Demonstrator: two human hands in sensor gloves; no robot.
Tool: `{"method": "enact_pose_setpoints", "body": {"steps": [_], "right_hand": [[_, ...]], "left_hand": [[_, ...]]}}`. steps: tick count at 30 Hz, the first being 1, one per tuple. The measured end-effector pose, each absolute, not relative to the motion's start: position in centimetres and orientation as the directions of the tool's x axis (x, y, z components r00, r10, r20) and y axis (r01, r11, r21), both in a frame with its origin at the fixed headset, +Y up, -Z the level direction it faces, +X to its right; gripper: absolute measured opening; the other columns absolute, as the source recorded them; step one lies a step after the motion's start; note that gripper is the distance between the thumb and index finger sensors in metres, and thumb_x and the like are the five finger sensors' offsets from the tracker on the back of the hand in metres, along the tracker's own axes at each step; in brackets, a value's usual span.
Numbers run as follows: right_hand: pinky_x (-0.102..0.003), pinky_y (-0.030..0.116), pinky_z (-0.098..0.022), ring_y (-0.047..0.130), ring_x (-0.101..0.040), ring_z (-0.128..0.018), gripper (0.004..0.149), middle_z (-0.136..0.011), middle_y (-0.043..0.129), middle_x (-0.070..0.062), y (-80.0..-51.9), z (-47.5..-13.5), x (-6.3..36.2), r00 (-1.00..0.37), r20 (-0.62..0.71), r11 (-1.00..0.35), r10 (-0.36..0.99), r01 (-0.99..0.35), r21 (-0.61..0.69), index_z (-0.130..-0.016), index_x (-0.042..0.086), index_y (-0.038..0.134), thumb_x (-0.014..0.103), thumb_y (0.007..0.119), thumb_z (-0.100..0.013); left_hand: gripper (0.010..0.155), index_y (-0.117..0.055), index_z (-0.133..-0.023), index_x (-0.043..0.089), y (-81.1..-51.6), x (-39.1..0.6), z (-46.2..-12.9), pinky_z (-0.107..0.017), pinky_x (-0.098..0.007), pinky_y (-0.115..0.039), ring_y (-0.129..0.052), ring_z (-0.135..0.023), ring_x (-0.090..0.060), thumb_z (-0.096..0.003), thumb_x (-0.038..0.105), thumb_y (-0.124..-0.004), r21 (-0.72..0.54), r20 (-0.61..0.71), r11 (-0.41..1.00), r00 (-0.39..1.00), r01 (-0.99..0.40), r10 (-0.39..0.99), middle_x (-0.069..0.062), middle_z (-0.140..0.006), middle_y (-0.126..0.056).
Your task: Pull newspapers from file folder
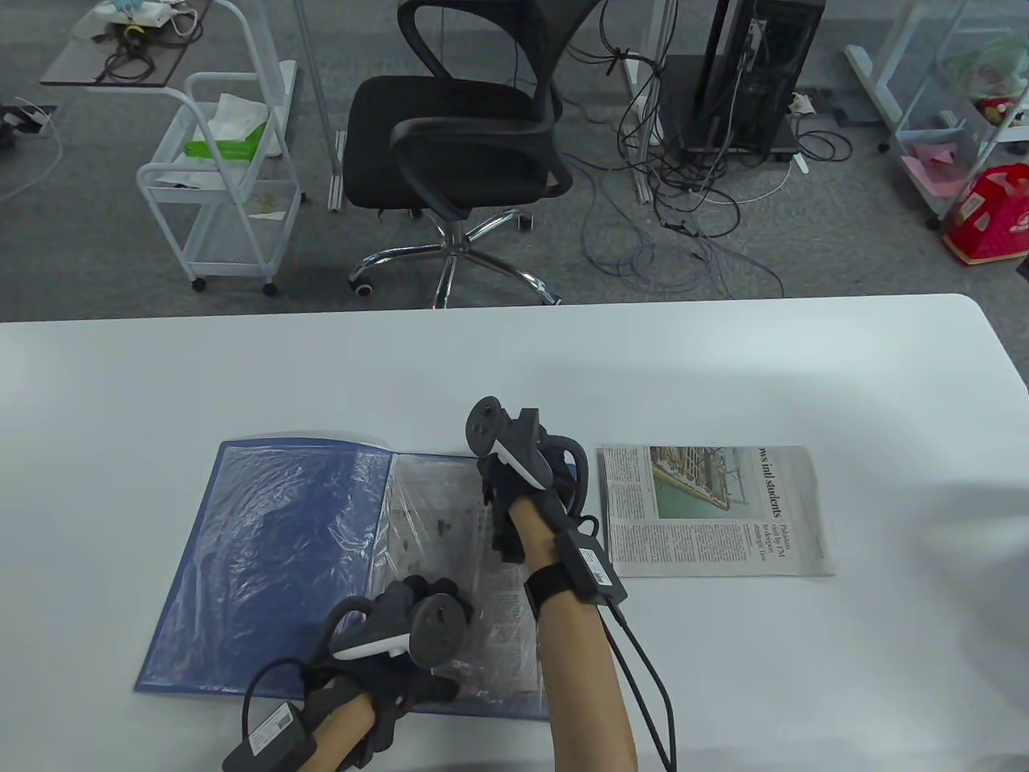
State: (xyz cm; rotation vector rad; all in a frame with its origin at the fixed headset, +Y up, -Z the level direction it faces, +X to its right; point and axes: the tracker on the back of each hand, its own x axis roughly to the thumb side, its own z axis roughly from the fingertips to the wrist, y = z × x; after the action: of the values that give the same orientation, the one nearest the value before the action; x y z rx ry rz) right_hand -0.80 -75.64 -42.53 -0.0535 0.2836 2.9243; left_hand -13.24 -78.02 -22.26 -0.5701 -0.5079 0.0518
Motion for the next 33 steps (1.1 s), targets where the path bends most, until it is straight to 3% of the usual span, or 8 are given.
{"method": "enact_pose_setpoints", "body": {"steps": [7,11,17,24,29,33], "right_hand": [[-0.059,0.062,-0.067,0.083,-0.029,-0.080,0.038,-0.080,0.085,0.005,-75.5,-43.3,0.4,-0.918,-0.182,-0.907,0.353,-0.384,0.176,-0.077,0.032,0.079,0.037,0.079,-0.040],[-0.059,0.062,-0.068,0.085,-0.029,-0.080,0.038,-0.080,0.088,0.005,-75.5,-43.1,-0.4,-0.932,-0.103,-0.895,0.348,-0.363,0.261,-0.077,0.036,0.082,0.039,0.082,-0.039],[-0.059,0.065,-0.067,0.089,-0.027,-0.075,0.037,-0.075,0.092,0.005,-75.9,-43.3,-2.7,-0.989,-0.001,-0.958,0.151,-0.147,0.245,-0.072,0.036,0.088,0.041,0.087,-0.035],[-0.060,0.062,-0.068,0.085,-0.027,-0.079,0.036,-0.076,0.089,0.007,-76.0,-43.7,-3.0,-0.978,-0.026,-0.938,0.205,-0.204,0.279,-0.073,0.034,0.085,0.039,0.086,-0.037],[-0.060,0.064,-0.067,0.086,-0.027,-0.079,0.036,-0.078,0.088,0.008,-76.3,-44.0,-2.4,-0.956,-0.102,-0.932,0.277,-0.293,0.215,-0.074,0.034,0.084,0.039,0.084,-0.038],[-0.058,0.066,-0.067,0.089,-0.026,-0.080,0.037,-0.081,0.088,0.010,-76.2,-44.1,-2.7,-0.970,-0.089,-0.954,0.226,-0.238,0.180,-0.075,0.037,0.081,0.040,0.081,-0.039]], "left_hand": [[0.085,-0.035,-0.110,0.023,-78.0,-13.4,-22.1,-0.070,-0.065,-0.039,-0.025,-0.103,-0.051,-0.0432,0.049,-0.079,-0.554,0.442,0.827,0.876,0.096,0.194,-0.008,-0.115,-0.019],[0.084,-0.035,-0.110,0.023,-78.0,-13.4,-22.1,-0.070,-0.065,-0.039,-0.025,-0.103,-0.051,-0.0431,0.049,-0.079,-0.554,0.435,0.827,0.879,0.092,0.194,-0.008,-0.115,-0.019],[0.084,-0.037,-0.109,0.023,-78.0,-13.4,-22.1,-0.070,-0.064,-0.041,-0.028,-0.103,-0.050,-0.0424,0.050,-0.080,-0.538,0.438,0.838,0.881,0.095,0.181,-0.008,-0.115,-0.022],[0.083,-0.035,-0.110,0.023,-78.0,-13.5,-22.1,-0.070,-0.065,-0.040,-0.027,-0.102,-0.051,-0.0433,0.050,-0.078,-0.539,0.438,0.837,0.879,0.090,0.187,-0.008,-0.115,-0.020],[0.082,-0.035,-0.109,0.024,-78.0,-13.5,-22.1,-0.069,-0.065,-0.039,-0.025,-0.102,-0.051,-0.0441,0.049,-0.078,-0.551,0.437,0.830,0.877,0.087,0.198,-0.007,-0.114,-0.019],[0.083,-0.034,-0.110,0.024,-78.0,-13.6,-22.1,-0.069,-0.065,-0.039,-0.024,-0.102,-0.051,-0.0440,0.049,-0.078,-0.552,0.433,0.830,0.879,0.083,0.200,-0.007,-0.115,-0.018]]}}
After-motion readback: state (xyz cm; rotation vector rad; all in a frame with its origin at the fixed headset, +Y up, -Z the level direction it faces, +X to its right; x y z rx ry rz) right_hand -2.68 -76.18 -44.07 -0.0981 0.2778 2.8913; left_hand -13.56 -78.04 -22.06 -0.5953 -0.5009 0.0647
